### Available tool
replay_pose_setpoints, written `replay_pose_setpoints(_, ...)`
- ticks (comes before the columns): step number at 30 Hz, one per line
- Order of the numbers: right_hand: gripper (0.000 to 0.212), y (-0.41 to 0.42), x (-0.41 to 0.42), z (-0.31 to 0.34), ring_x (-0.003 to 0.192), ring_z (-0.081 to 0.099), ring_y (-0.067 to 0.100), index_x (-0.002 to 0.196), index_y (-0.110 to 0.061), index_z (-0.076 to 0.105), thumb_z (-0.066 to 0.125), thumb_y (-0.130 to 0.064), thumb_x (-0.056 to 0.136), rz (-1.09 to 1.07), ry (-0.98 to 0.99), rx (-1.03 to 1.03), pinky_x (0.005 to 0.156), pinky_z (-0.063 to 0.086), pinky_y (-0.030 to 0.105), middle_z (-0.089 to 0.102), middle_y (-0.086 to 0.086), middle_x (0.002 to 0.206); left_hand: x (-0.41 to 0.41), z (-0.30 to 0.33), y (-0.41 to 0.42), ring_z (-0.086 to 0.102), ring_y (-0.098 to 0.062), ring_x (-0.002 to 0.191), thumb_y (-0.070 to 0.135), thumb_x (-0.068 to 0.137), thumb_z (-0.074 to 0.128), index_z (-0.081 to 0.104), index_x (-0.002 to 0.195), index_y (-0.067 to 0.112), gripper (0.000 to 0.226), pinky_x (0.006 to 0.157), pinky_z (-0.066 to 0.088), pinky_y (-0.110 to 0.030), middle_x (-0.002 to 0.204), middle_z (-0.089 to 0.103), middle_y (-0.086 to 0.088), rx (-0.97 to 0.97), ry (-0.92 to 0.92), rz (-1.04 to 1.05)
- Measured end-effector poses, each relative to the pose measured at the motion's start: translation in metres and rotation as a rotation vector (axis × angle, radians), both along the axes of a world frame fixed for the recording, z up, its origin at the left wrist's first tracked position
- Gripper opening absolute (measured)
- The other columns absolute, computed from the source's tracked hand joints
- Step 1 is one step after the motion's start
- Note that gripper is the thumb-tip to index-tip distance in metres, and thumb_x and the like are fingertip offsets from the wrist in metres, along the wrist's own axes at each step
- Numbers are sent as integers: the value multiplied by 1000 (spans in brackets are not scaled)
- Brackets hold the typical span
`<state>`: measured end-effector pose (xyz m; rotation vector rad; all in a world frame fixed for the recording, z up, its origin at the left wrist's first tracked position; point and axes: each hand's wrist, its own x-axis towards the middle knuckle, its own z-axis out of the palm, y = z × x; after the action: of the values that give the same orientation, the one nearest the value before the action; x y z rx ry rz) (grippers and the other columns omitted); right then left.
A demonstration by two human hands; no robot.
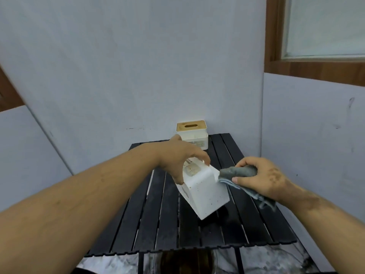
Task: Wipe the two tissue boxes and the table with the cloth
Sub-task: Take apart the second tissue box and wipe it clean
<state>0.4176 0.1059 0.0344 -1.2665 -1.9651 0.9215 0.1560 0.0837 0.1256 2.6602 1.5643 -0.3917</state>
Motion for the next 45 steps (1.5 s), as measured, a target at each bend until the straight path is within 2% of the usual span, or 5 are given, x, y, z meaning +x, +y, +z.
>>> replay_pose_setpoints(7, 18, -4, -23, -5, 70, 70, 34, 94, -22, 63, 79, -23, 85, -122, 322, -77, 54, 62, 43, 61, 6, 92, -20, -12, -29, 59, -2, 105, 51, 53, 85, 54, 117, 47, 71, 100, 45, -39, 110, 63, 23, 93, -510, 249)
replay_pose_setpoints(11, 19, -3, -44, -6, 88, 68, 15, 96, -26, 63, 79, -26, 84, -121, 348, 18, 68, 55, 21, 67, -6, 93, -24, -35, -54, 63, -10, 87, 59, 52, 82, 59, 115, 44, 70, 78, 58, -34, 106, 65, 19, 151, -759, 372)
replay_pose_setpoints(19, 30, -12, -85, 19, 94, 65, -4, 101, -34, 72, 85, -19, 78, 126, 404, 134, 77, 54, 10, 70, -19, 99, -25, -79, -77, 53, -5, 76, 57, 46, 82, 64, 112, 43, 70, 64, 47, -14, 103, 65, 15, 355, -1170, 493)
replay_pose_setpoints(24, 32, 6, -96, 20, 99, 66, 2, 101, -31, 76, 86, -13, 76, 81, 369, 186, 90, 57, 26, 71, -17, 102, -27, -83, -75, 51, 1, 76, 54, 44, 85, 66, 110, 44, 69, 65, 46, -11, 100, 64, 16, 341, -1270, 511)
replay_pose_setpoints(45, 32, 10, -99, 13, 96, 66, 14, 96, -16, 74, 72, -1, 68, 457, 389, 252, 81, 51, 19, 69, -3, 99, -49, -86, -83, 52, 1, 77, 54, 45, 85, 69, 115, 41, 73, 67, 44, -10, 96, 64, 14, 354, -1305, 532)
